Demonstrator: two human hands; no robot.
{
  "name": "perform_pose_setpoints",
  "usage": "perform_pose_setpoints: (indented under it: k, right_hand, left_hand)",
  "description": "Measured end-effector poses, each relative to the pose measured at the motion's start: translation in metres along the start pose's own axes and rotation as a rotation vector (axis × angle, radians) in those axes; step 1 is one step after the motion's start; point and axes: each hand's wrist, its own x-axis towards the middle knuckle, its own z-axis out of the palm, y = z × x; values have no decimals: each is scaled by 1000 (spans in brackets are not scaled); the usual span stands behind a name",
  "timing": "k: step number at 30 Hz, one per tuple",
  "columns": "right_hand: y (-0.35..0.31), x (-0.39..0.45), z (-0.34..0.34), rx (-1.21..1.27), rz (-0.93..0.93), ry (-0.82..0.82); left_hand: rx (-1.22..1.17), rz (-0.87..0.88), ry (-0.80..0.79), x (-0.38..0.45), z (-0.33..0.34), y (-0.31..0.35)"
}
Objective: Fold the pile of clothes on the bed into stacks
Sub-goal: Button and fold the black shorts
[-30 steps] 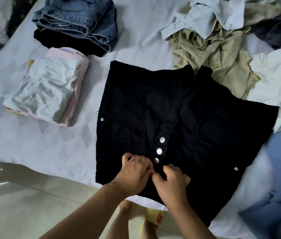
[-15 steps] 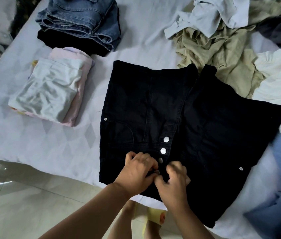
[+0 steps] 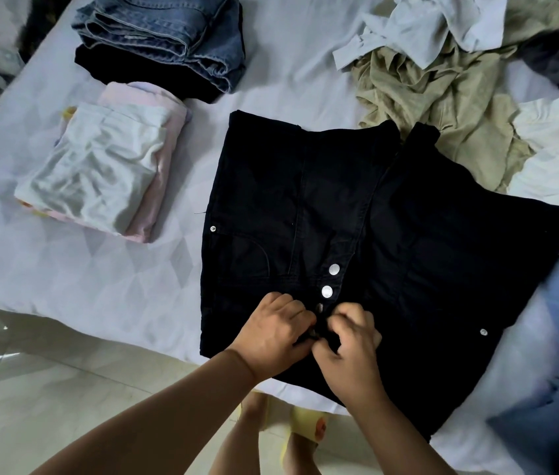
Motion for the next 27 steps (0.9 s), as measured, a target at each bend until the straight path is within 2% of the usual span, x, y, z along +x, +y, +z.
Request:
perform_pose_setpoints:
  k: [3,8,11,13,16,21,24,27]
  right_hand:
    - [8,3,-10,-121,-132,-12]
    - [4,-7,-23,-209,-98,48]
    - [13,-17,-27,-395,-209,-94]
    - [25,-24,-27,-519,-186,-194]
    - [38,-37,-27,-641,-116,-271]
    - [45,-43,-38,-641,-151,-232]
    - [55,-49,-54,-582,-147,-175]
    - [69,-54,-66,-535,-178,-92]
  left_hand:
    - [15,9,0,2,1,3]
    - [-45,-90,58,-11,1,20]
    - [111,-104,-94,-28,4,26]
    - [239,-121,-241,-36,5,22]
    - [312,-144,-280,-41,6,19]
    - [348,-119,-220,-48,-2,4]
    - [397,-199,-185,-55,-13,-13]
    - [390,-202,-192,-60,-22,-20]
